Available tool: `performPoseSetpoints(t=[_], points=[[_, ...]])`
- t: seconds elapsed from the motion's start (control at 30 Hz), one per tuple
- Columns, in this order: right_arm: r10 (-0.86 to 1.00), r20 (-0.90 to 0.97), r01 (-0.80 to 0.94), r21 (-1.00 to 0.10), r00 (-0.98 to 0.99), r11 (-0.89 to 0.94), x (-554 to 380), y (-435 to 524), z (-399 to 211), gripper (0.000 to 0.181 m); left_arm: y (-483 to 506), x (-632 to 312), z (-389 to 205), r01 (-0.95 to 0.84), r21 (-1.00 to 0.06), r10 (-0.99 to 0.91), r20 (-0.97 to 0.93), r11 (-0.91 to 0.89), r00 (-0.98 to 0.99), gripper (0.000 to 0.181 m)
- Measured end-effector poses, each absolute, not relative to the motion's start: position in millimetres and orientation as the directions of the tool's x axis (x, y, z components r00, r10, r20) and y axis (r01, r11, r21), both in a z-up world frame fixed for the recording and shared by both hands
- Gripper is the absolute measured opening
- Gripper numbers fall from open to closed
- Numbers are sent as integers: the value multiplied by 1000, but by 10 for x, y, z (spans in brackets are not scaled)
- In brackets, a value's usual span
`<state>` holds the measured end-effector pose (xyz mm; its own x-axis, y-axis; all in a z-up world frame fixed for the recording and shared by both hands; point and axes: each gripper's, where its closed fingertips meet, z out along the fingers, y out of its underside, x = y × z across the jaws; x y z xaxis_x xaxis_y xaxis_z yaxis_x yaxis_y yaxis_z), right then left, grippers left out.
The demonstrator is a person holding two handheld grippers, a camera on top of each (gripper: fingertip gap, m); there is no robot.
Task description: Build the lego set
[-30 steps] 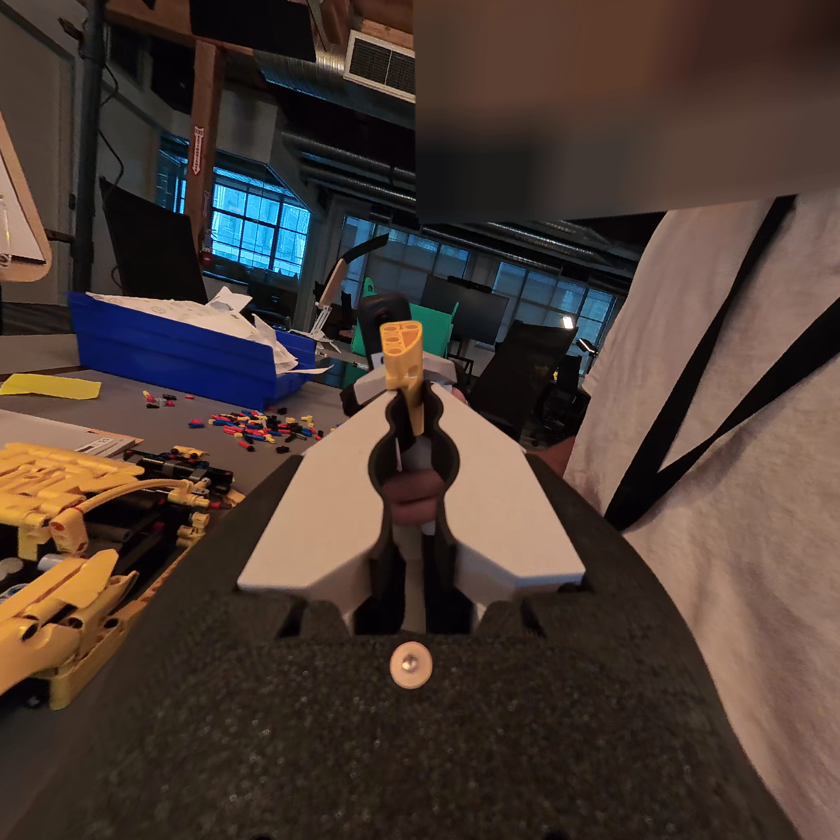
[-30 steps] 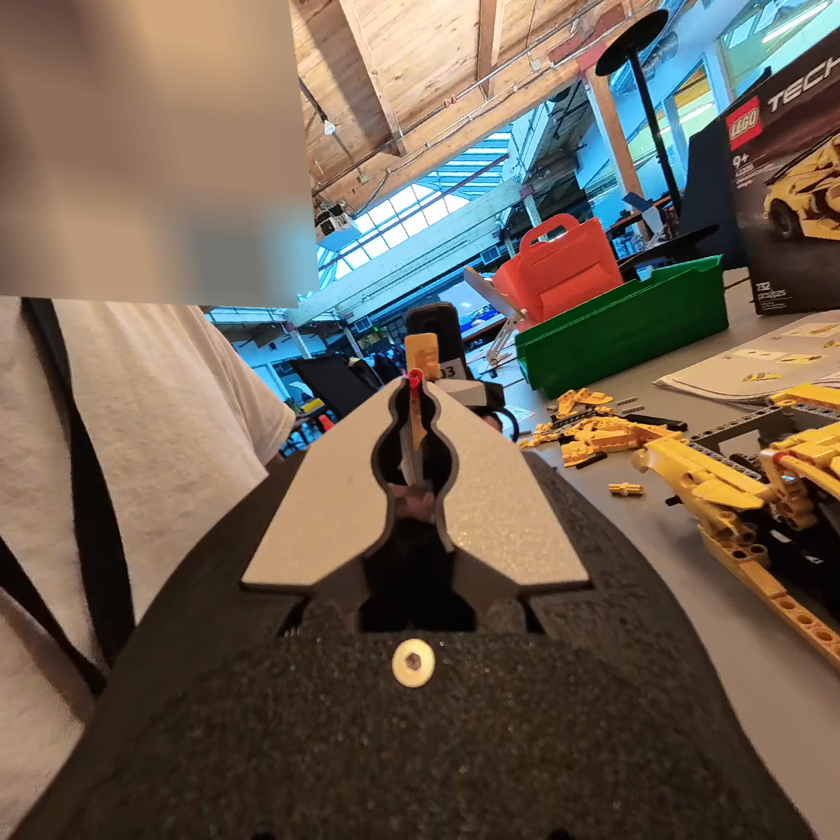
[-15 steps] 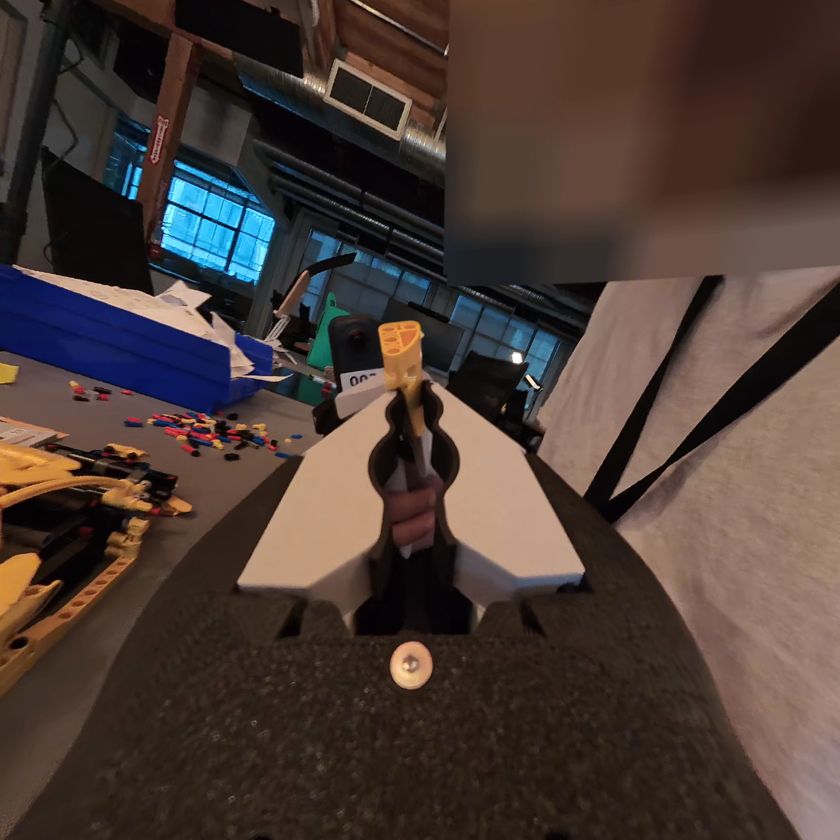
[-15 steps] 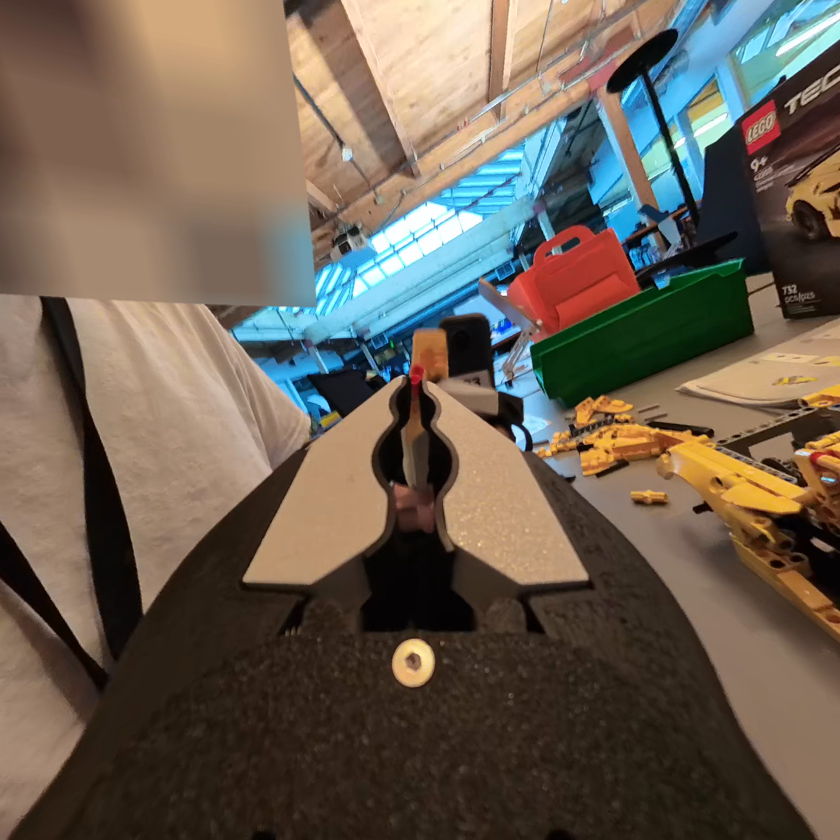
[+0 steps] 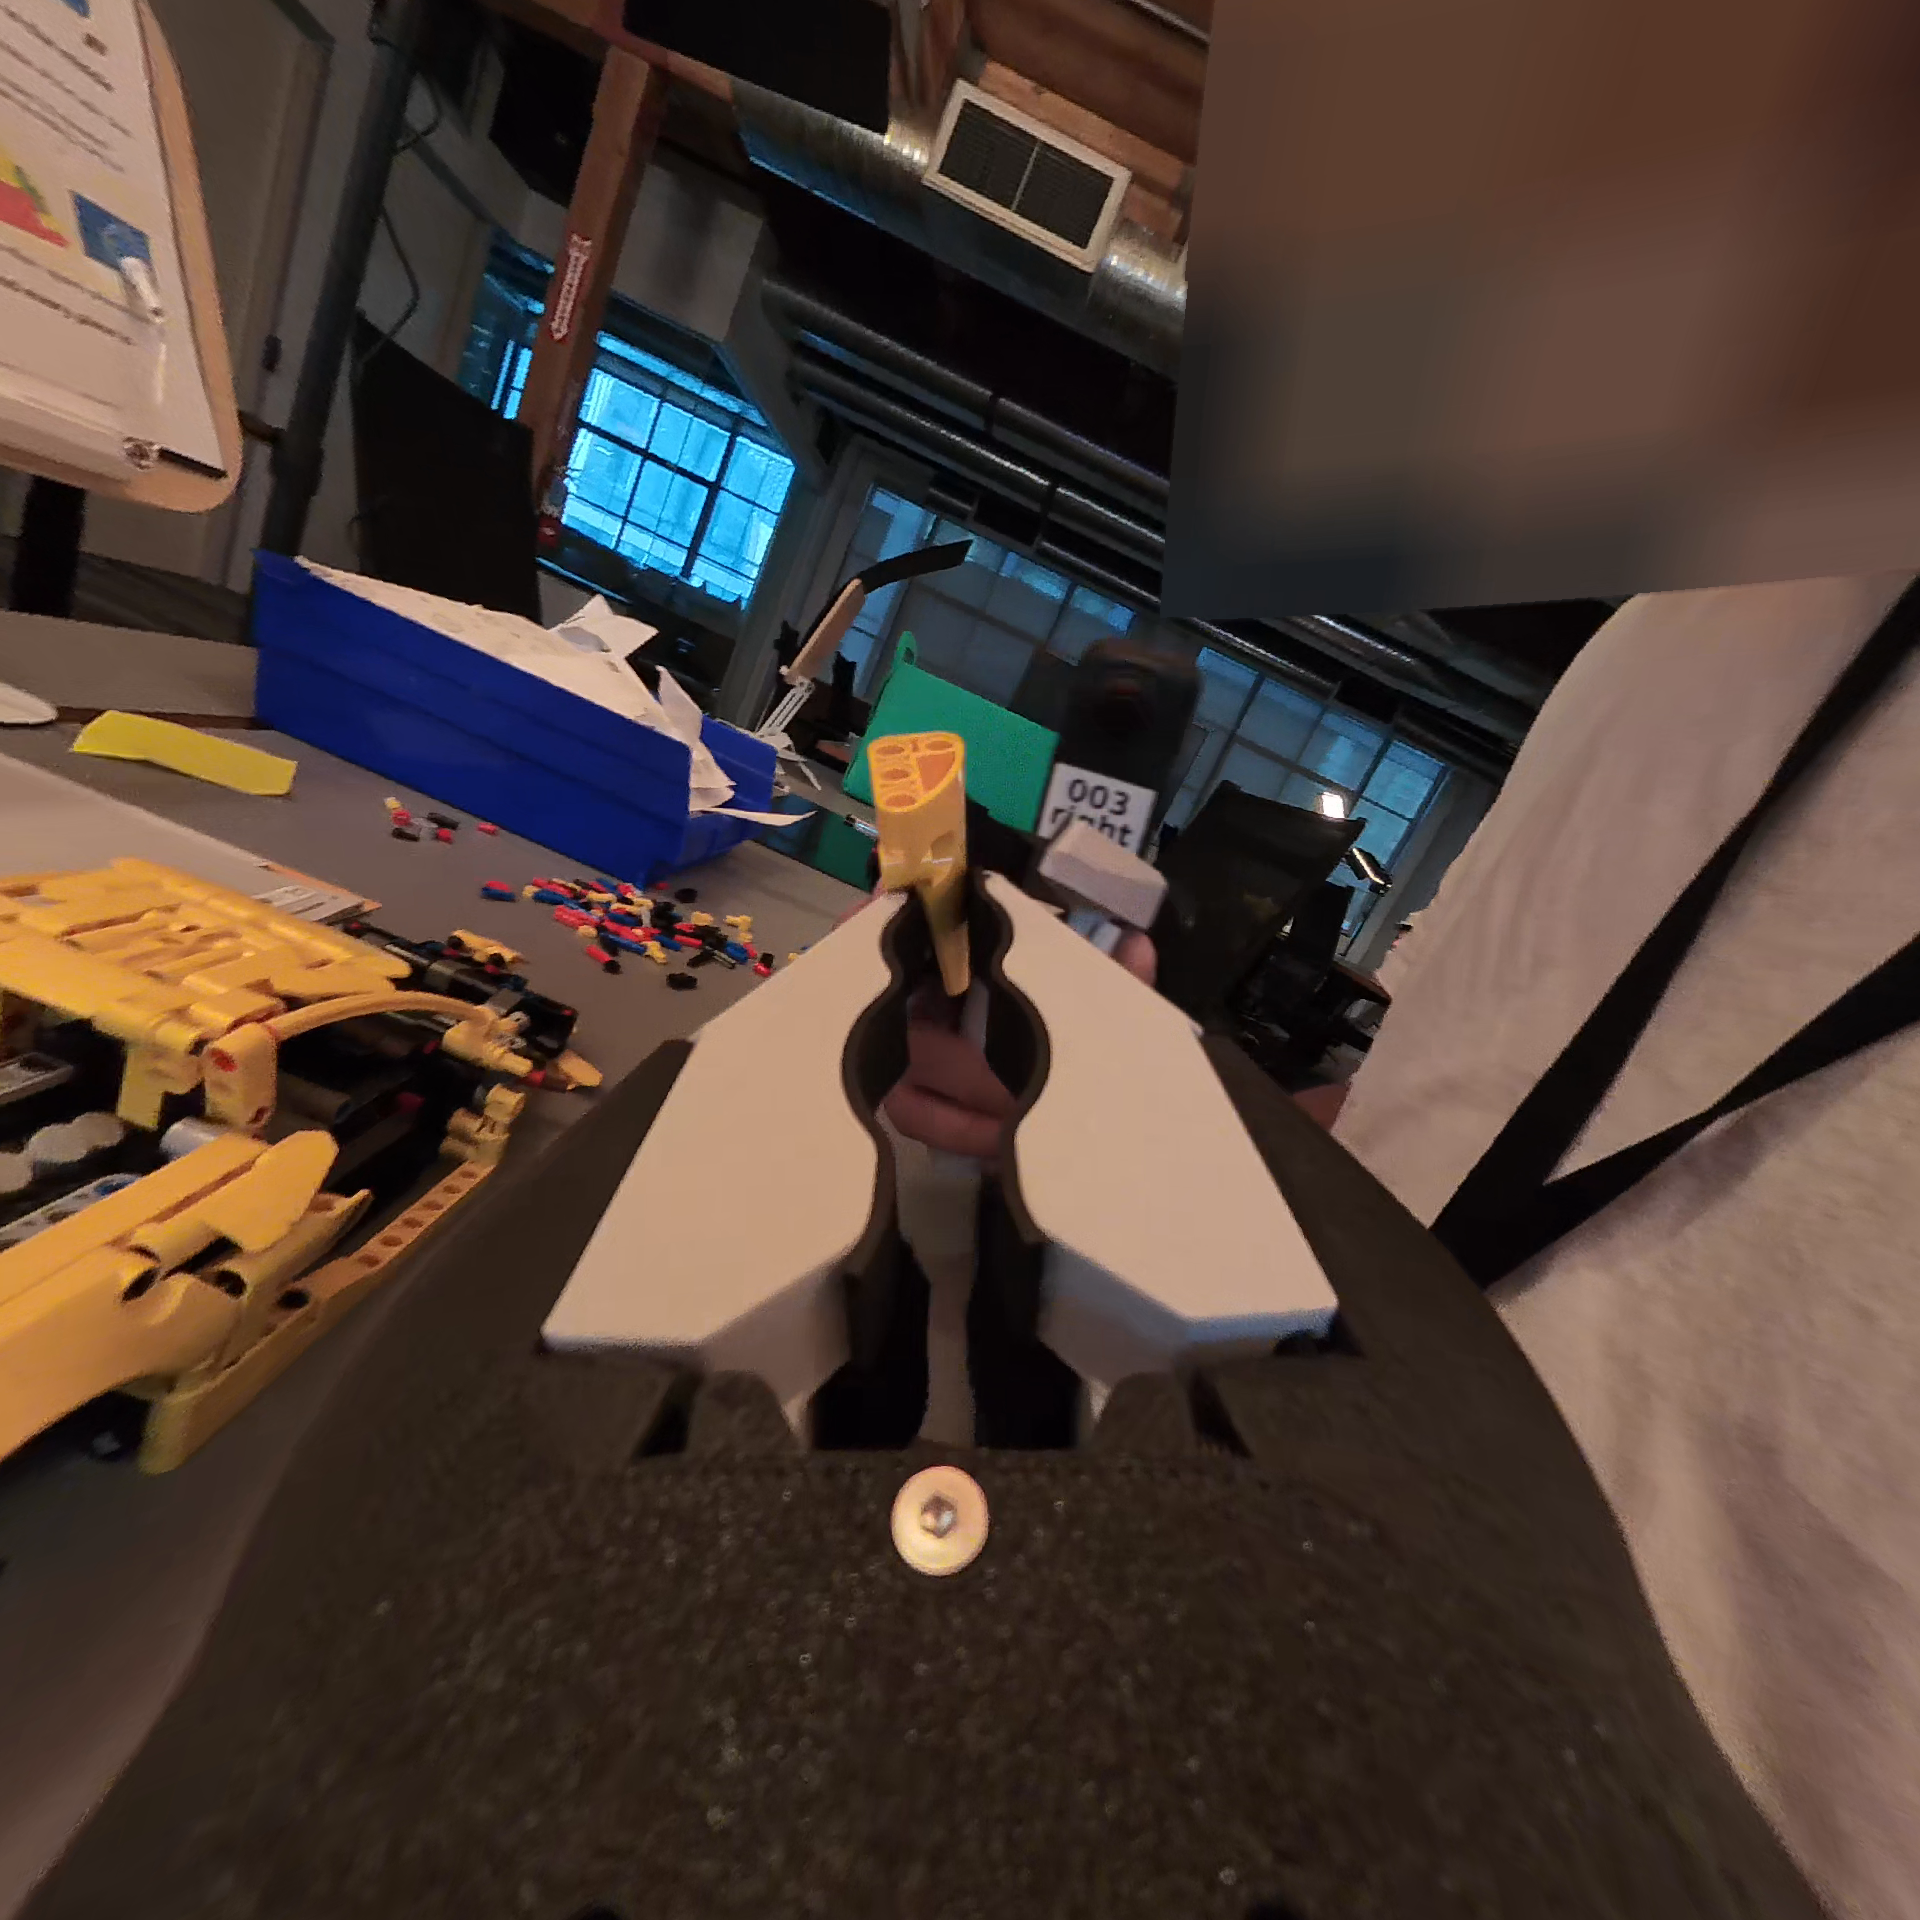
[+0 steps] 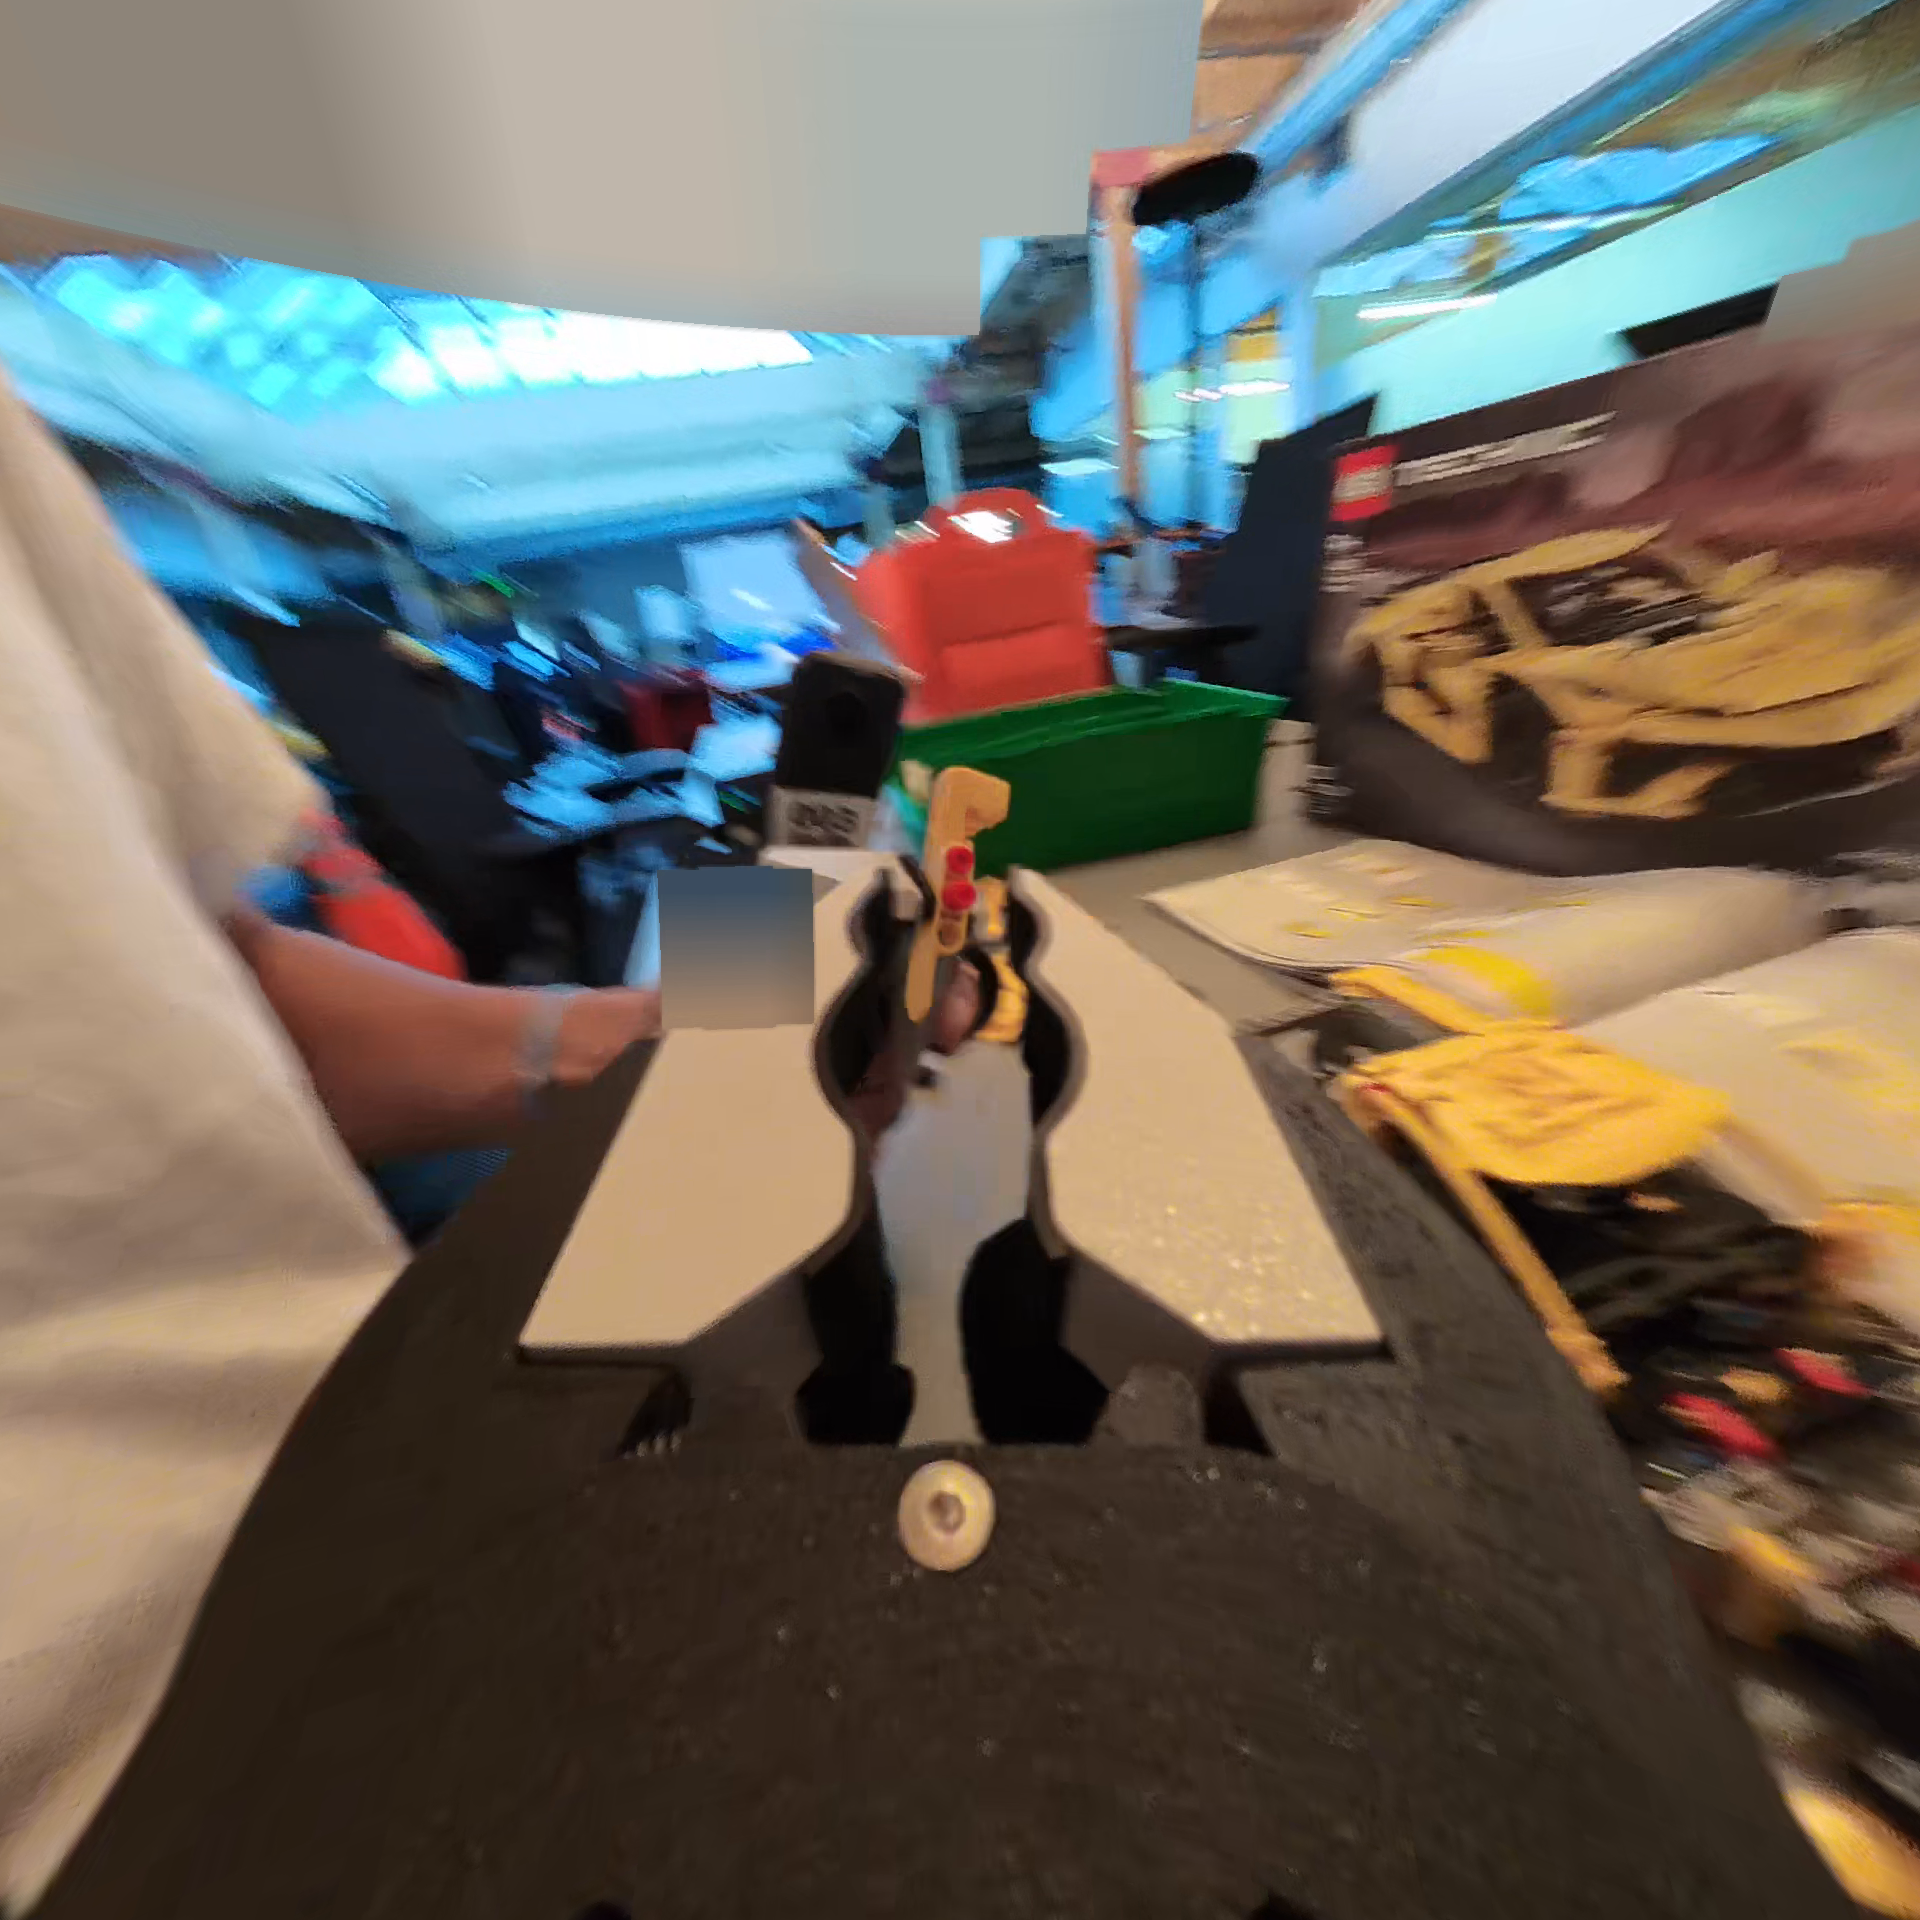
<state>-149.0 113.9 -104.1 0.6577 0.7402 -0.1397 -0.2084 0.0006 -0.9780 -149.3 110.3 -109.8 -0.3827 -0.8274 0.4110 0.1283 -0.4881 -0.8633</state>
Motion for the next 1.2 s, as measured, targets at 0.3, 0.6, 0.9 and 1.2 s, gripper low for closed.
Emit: performPoseSetpoints(t=[0.3,0.6,0.9,1.2], points=[[658,56,63,-998,751,13,-1666,1230,-1293,42,1258,-1439,-1204,111,-856,-839,457,-505,-296,7],[526,169,191,-982,833,13,-1587,1350,-1360,46,1348,-1392,-1306,87,-870,-862,460,-486,-214,7],[501,184,225,-974,845,-20,-1641,1354,-1426,49,1327,-1377,-1309,90,-876,-869,447,-473,-214,7],[663,170,423,-873,729,-242,-981,1027,-1788,33,1334,-1370,-1333,65,-900,-892,414,-431,-181,7]])
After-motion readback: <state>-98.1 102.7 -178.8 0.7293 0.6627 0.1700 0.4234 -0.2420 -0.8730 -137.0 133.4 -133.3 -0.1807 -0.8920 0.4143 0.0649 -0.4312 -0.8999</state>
